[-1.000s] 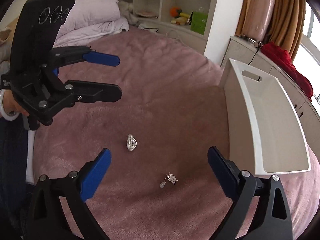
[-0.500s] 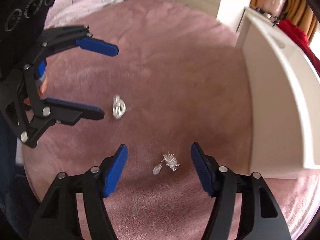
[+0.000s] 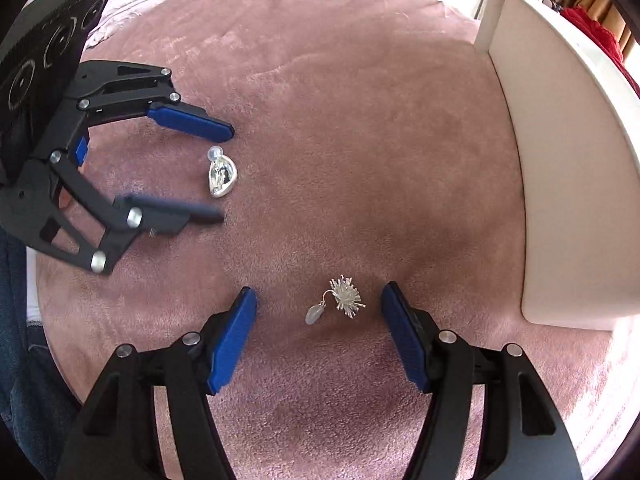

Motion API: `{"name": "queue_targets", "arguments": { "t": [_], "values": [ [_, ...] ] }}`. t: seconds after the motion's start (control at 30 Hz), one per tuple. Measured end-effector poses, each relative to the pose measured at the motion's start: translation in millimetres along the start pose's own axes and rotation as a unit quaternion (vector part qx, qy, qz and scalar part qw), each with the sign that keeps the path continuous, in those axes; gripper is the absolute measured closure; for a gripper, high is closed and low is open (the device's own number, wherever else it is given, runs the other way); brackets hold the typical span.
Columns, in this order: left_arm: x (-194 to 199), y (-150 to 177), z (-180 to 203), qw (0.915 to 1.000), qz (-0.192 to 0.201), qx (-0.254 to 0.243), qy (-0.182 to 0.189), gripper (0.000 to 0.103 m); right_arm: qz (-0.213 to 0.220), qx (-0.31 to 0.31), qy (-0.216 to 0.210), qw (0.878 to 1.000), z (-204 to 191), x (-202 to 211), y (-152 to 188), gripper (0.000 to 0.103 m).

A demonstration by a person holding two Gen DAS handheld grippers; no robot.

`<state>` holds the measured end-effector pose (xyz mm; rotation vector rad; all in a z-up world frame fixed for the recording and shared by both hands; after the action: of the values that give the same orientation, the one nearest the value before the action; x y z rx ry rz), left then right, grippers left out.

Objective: Organize jewelry
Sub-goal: 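Close the left tool on the crystal heart while the right tool grasps the snowflake earring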

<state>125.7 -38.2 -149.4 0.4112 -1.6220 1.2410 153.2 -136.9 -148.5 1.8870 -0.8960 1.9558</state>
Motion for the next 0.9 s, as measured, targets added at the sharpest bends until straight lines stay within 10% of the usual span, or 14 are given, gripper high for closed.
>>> {"name": "queue_targets", "arguments": {
  "t": [0.2,0.3,0.63,0.9],
  "values": [
    [-2,0,-7,0.9998,0.0,0.02,-0.003,0.073,-0.013,-0.01,0.013,1.0,-4,-4,-3,0.045],
    [-2,1,-5,0.9999,0.001,0.015,-0.008,0.073,-0.003,-0.008,0.017,1.0,-11,-2,-7,0.077],
    [13,4,2,0.9996,0.014,0.011,-0.021,0.073,0.023,0.004,0.028,0.999,-21,11,-5,0.077],
    [61,-18,-5,0.9942,0.087,0.026,-0.058,0.073,0.132,-0.011,0.027,0.991,-27,59,-10,0.077]
  ]
}}
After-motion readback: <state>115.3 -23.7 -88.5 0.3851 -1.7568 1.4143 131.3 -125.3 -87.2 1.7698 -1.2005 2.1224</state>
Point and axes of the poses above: each gripper's, at about its wrist camera, not at the fingertips, and x roughly against the way its jaws point, z to its right, y to its underside, the point moved 3 cm from there along -x, roughly the way its jaws point, and after that the axes turned 3 degrees about -z, right-handed, at the moved point
